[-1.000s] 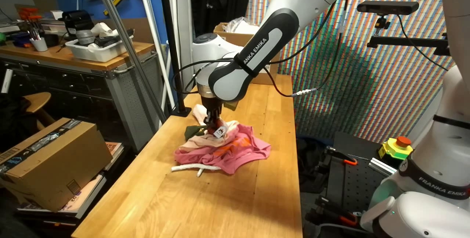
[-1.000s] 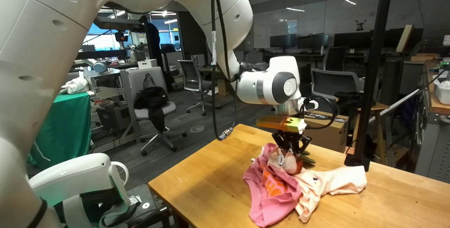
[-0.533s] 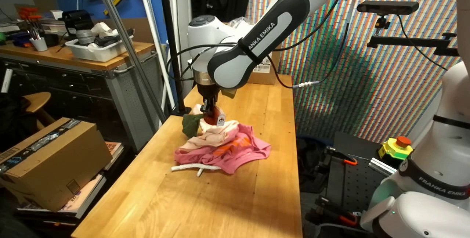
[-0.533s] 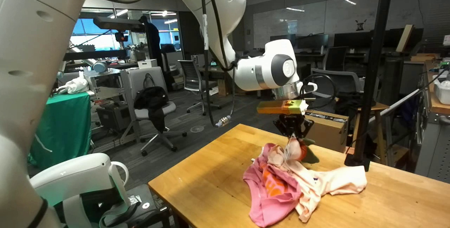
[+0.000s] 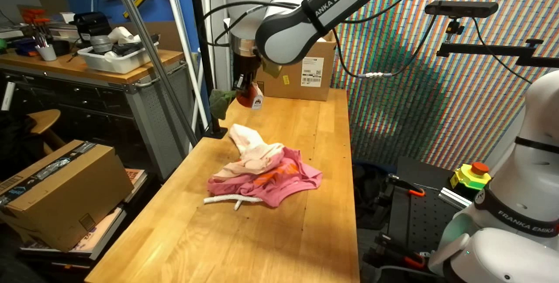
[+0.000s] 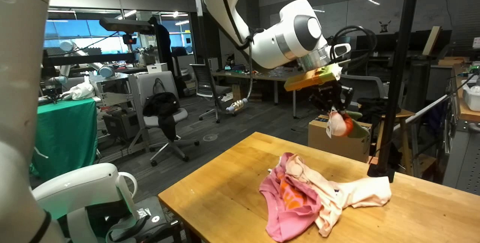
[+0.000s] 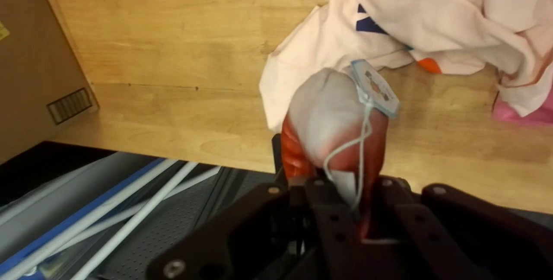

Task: Move the radish and peach t-shirt to the right, move the pink t-shirt to the left, move the white rope backwards

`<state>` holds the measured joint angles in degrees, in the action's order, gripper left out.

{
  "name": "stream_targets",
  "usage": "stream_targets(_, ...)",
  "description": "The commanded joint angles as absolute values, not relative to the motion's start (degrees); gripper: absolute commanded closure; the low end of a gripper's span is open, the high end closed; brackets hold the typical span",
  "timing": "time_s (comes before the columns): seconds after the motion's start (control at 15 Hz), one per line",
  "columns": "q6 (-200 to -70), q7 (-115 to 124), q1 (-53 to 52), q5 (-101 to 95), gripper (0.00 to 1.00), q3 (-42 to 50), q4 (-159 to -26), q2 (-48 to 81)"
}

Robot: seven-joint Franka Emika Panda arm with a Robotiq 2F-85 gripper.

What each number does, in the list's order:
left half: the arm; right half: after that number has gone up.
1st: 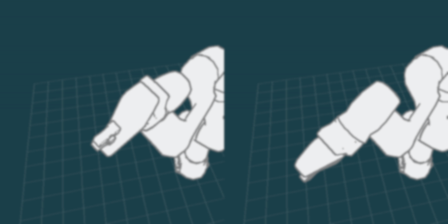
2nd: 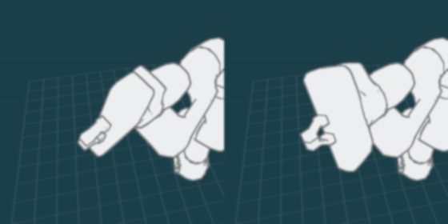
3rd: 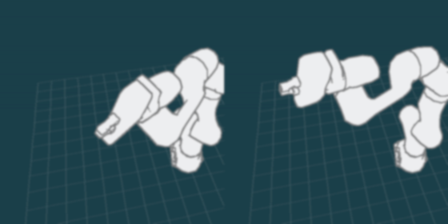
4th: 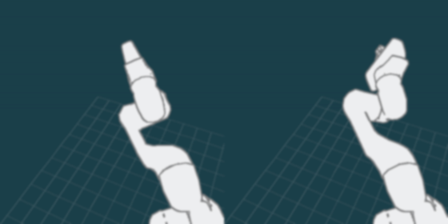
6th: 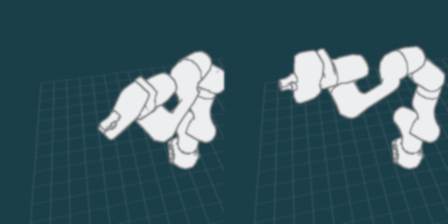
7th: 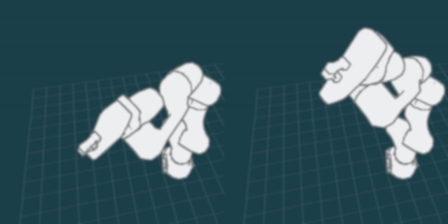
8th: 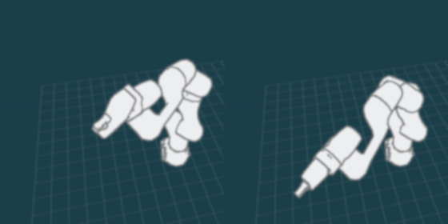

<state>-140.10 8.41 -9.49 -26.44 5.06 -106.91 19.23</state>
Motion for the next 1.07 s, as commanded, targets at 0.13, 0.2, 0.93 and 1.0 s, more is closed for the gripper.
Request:
stream_targets(0.13, -140.74, 12.97, -8.12, -32.40, 0.95, 6.90, -107.33, 14.34)
stream_targets(0.2, -140.75, 13.60, -7.61, -33.40, 0.95, 7.42, -107.21, 14.10)
stream_targets(0.93, -142.58, 14.51, 2.78, -35.18, 0.95, 12.58, -107.57, 13.58)
stream_targets(1.0, -142.82, 14.53, 3.66, -35.02, 0.95, 13.06, -107.53, 13.71)
